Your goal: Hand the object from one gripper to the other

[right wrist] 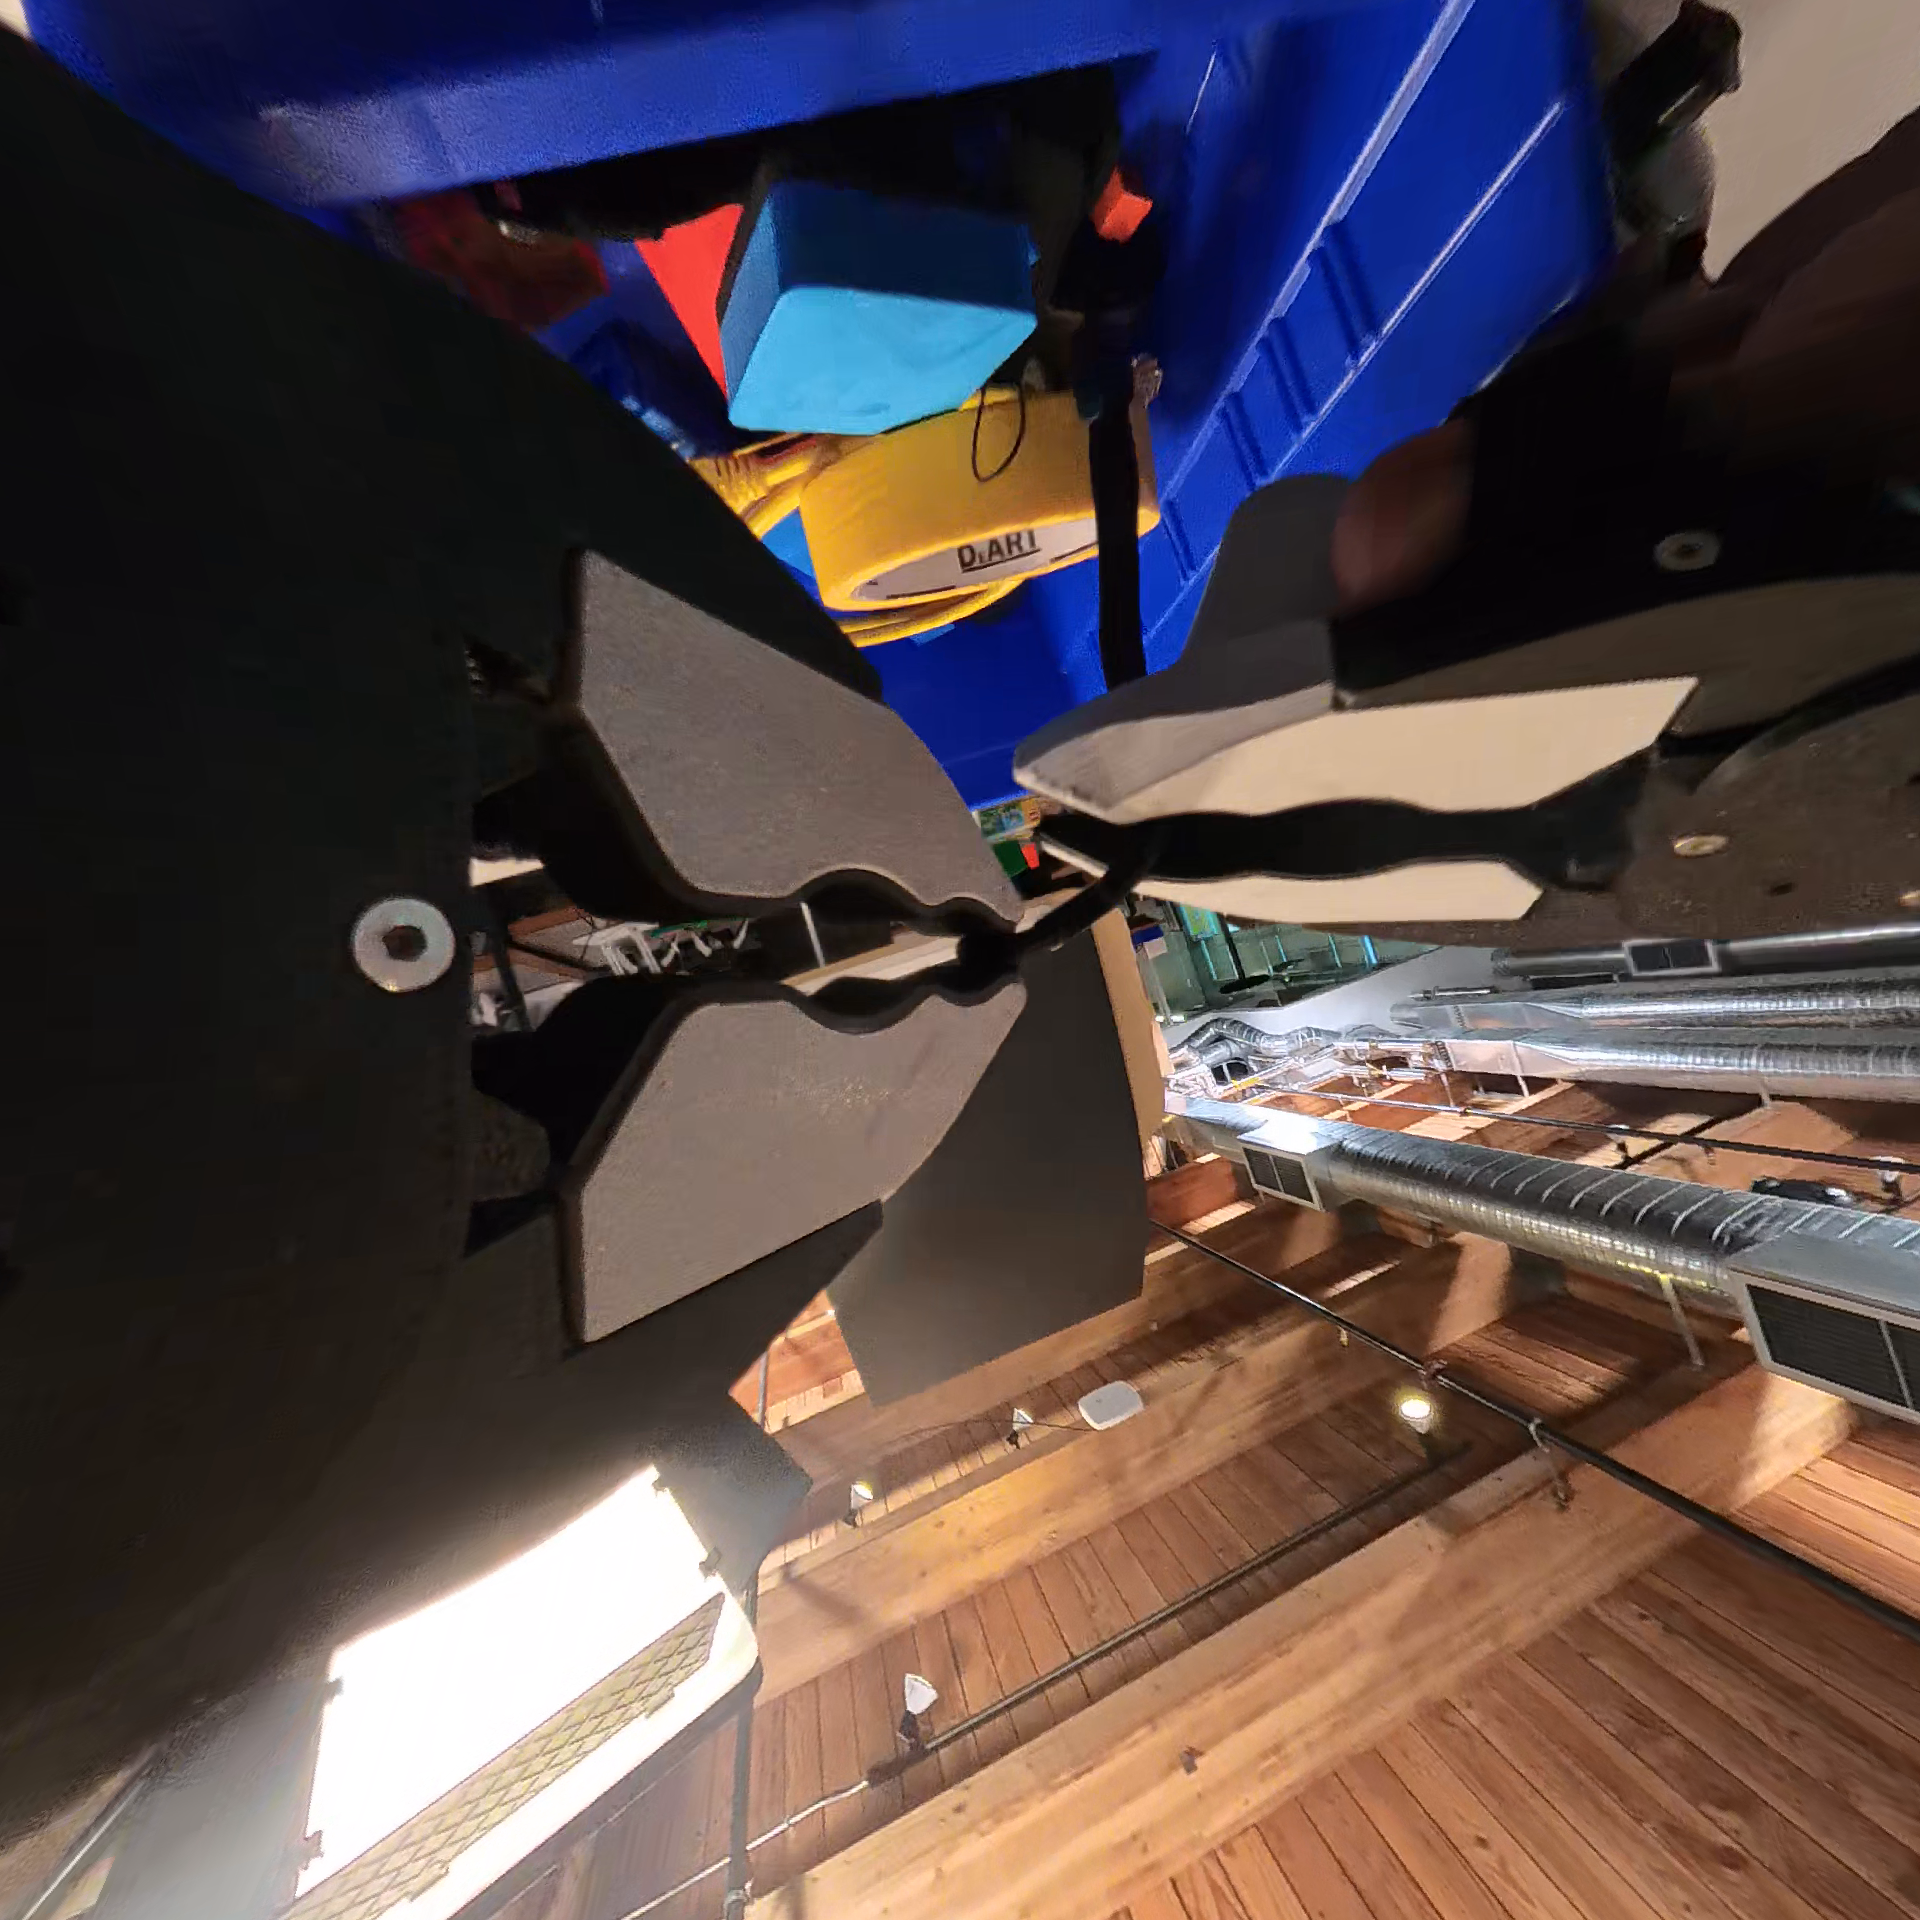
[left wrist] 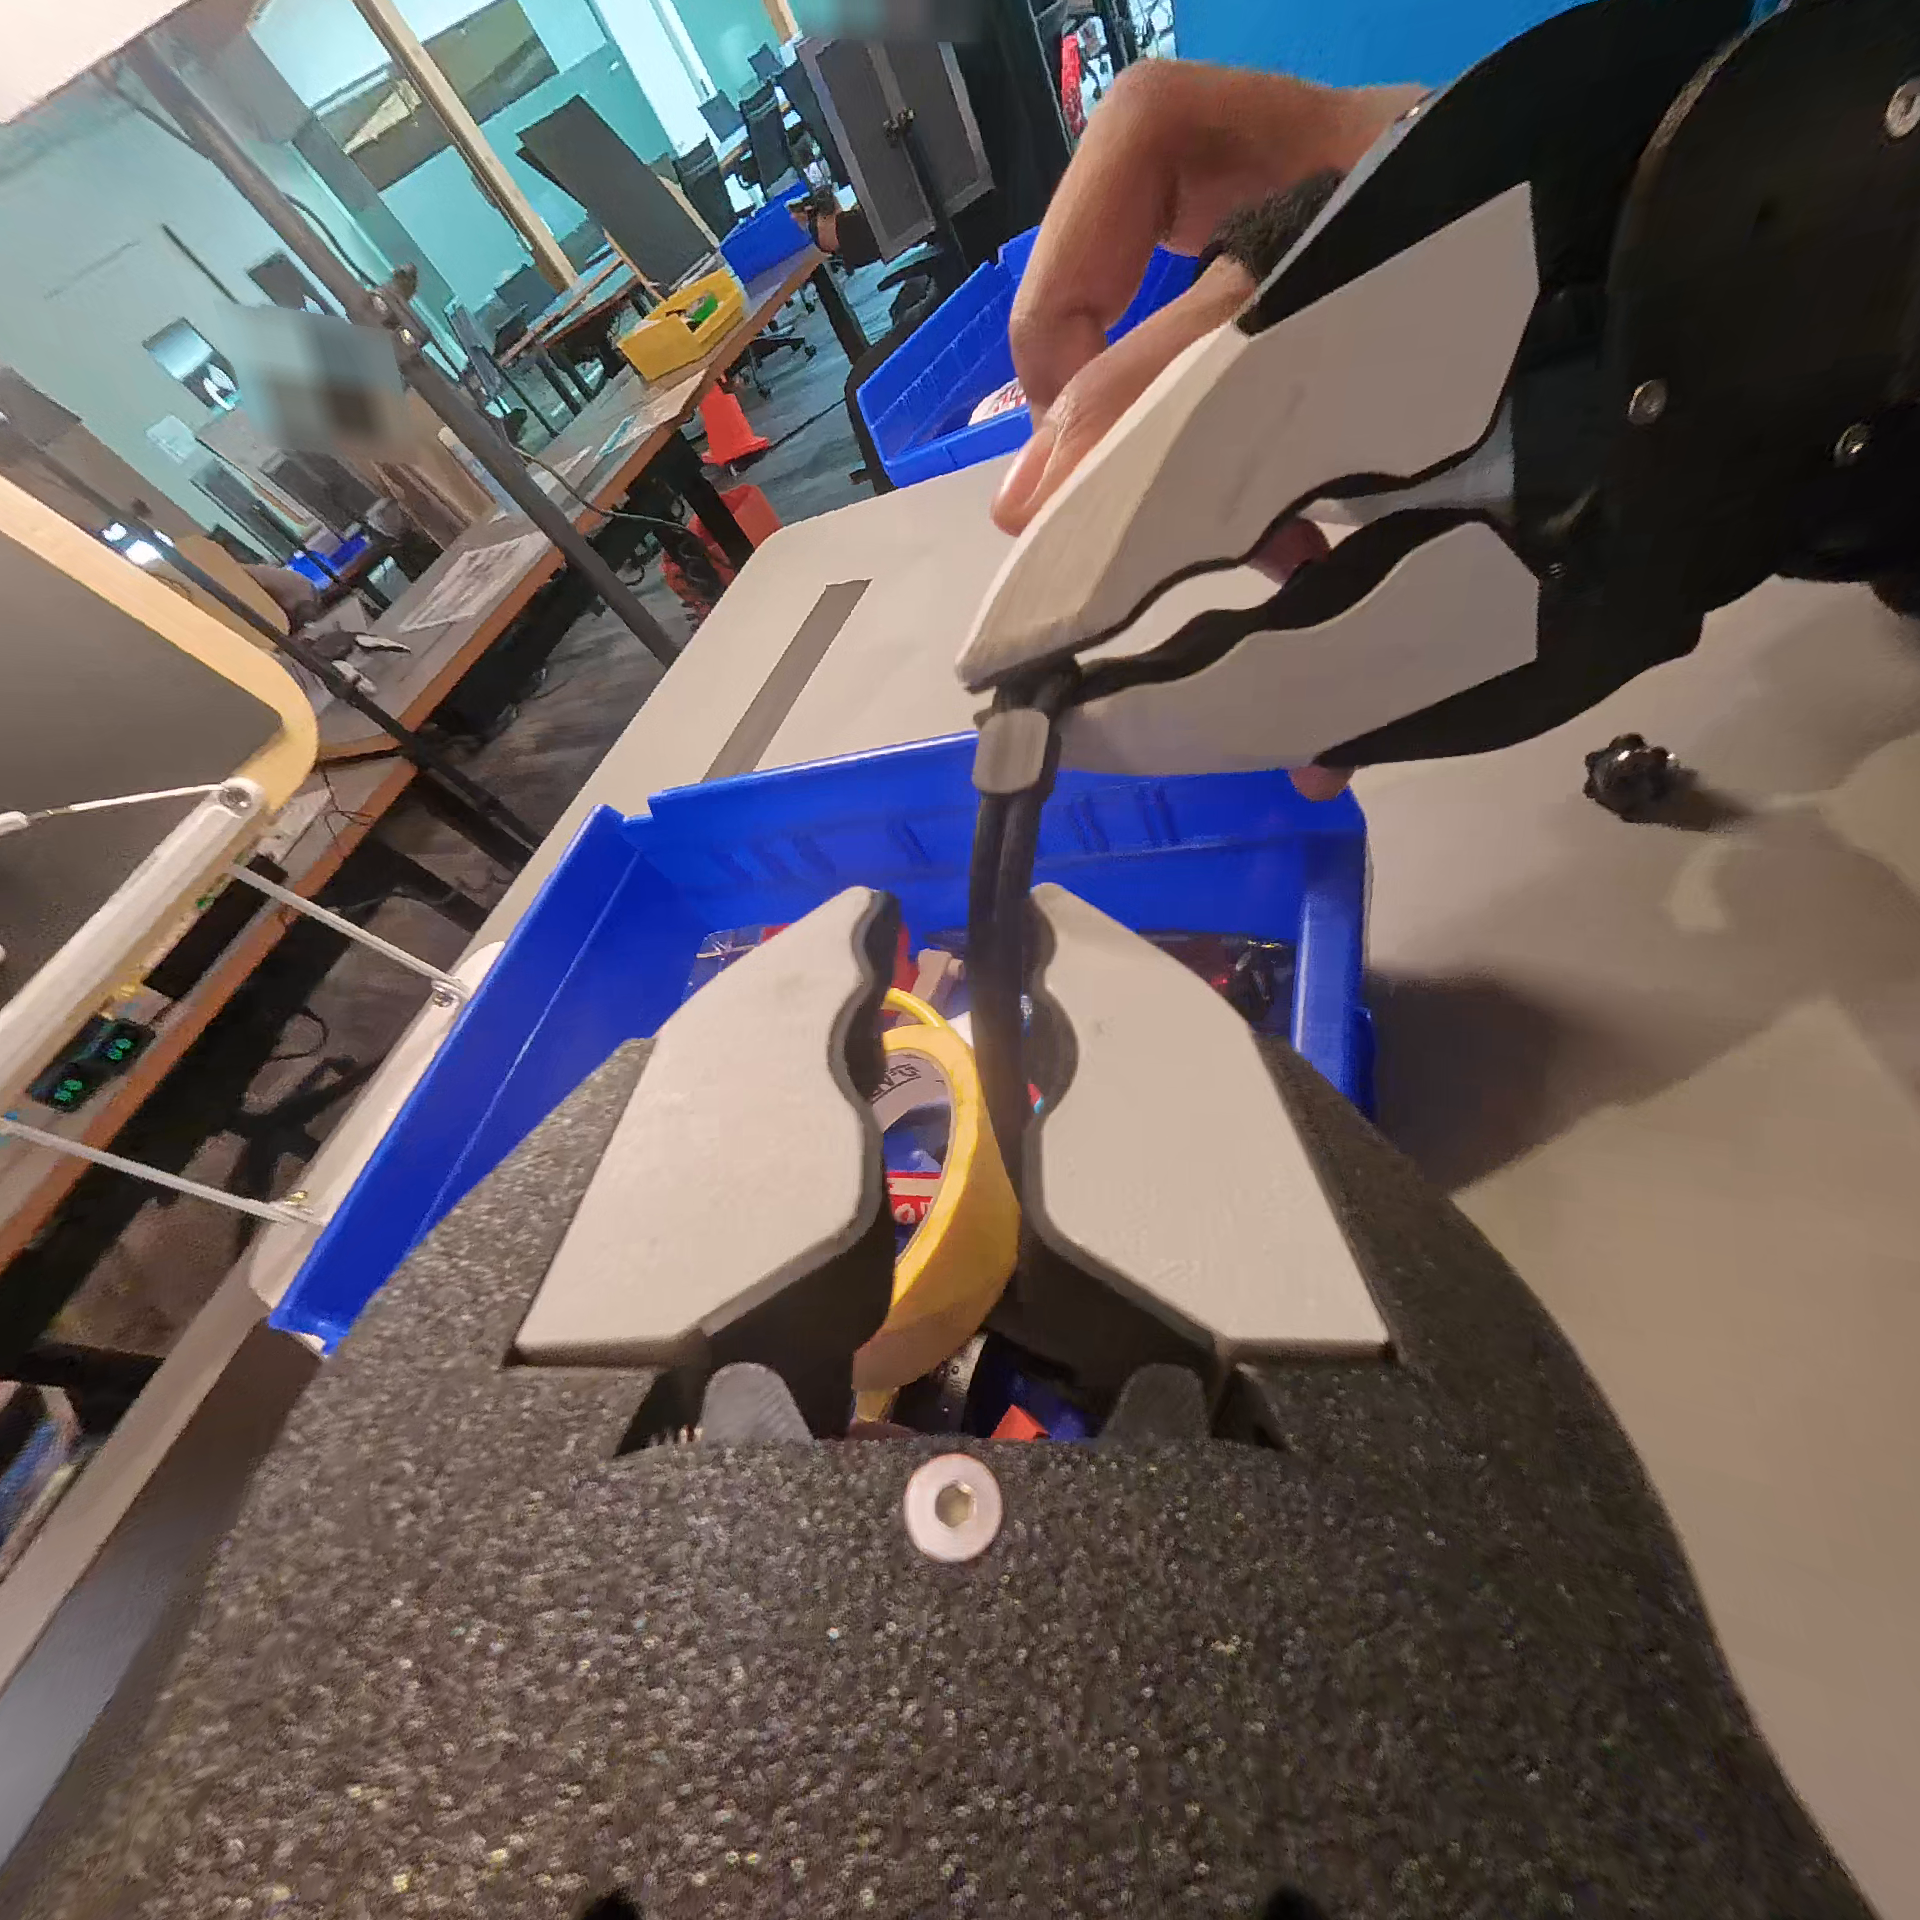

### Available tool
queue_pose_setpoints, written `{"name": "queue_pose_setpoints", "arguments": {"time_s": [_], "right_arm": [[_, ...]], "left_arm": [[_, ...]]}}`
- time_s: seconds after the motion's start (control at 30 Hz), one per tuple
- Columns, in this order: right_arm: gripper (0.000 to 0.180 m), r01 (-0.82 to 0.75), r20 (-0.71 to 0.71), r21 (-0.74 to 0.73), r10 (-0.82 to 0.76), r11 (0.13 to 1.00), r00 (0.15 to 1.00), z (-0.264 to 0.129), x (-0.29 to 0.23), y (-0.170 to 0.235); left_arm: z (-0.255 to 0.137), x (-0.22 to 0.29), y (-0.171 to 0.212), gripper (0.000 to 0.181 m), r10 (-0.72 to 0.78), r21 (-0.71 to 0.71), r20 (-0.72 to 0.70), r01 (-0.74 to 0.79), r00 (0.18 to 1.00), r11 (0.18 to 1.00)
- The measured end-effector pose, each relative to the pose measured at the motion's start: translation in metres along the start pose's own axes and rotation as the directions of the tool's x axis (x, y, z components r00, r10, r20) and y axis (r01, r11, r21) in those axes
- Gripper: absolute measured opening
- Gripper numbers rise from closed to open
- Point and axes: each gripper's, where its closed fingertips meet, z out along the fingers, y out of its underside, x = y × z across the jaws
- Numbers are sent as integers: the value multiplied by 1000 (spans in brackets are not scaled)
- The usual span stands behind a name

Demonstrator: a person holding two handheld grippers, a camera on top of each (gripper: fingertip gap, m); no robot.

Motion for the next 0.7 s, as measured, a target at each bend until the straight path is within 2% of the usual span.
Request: {"name": "queue_pose_setpoints", "arguments": {"time_s": [0.1,0.2,0.5,0.7], "right_arm": [[4,7,-9,18,-7,1000,1000,0,-2,-6],[6,-5,-18,31,6,1000,1000,-1,1,-8],[17,-127,36,101,124,987,992,-8,7,-18],[22,-133,74,134,124,982,990,-11,2,-26]], "left_arm": [[-1,2,-2,3,43,12,1,-43,999,999],[-3,4,-2,1,49,33,-27,-48,998,998],[-15,8,-12,1,-44,161,-166,71,985,984],[-17,11,-14,1,-42,185,-204,81,978,979]]}}
